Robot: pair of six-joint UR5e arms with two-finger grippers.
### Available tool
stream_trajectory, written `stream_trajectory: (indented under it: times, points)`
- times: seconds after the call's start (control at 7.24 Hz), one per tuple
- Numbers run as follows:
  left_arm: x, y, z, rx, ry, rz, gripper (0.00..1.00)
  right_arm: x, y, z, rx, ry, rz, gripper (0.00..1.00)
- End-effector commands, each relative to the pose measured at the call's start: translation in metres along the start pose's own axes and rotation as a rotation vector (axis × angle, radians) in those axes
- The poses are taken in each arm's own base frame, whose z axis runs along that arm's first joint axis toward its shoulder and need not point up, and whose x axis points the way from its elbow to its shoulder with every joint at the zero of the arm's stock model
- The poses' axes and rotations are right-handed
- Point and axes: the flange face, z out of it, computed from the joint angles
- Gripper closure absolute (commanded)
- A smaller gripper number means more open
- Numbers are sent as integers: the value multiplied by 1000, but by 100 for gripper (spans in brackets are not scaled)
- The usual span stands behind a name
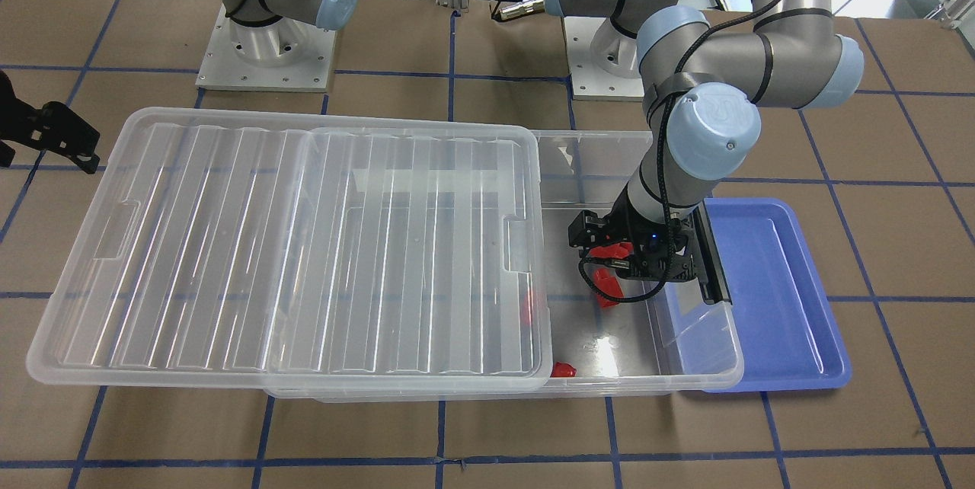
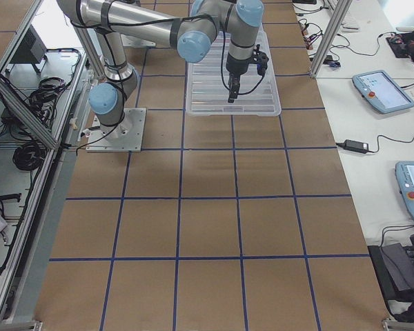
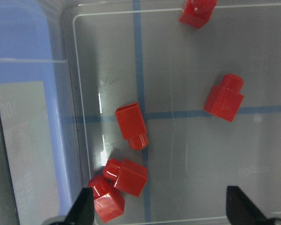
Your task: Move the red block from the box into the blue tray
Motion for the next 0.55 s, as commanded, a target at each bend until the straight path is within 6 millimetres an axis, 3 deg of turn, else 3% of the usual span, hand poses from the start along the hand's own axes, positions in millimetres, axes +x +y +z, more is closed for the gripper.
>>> stream_trajectory:
  times: [0.0,0.41]
  points:
    - [-1,1,45,17,-1,-1,0,-4,-8,9,-6,8,-6,0]
    - [-7,-1,84,11,-2,-24,0,-2,-9,9,1,14,-3,0]
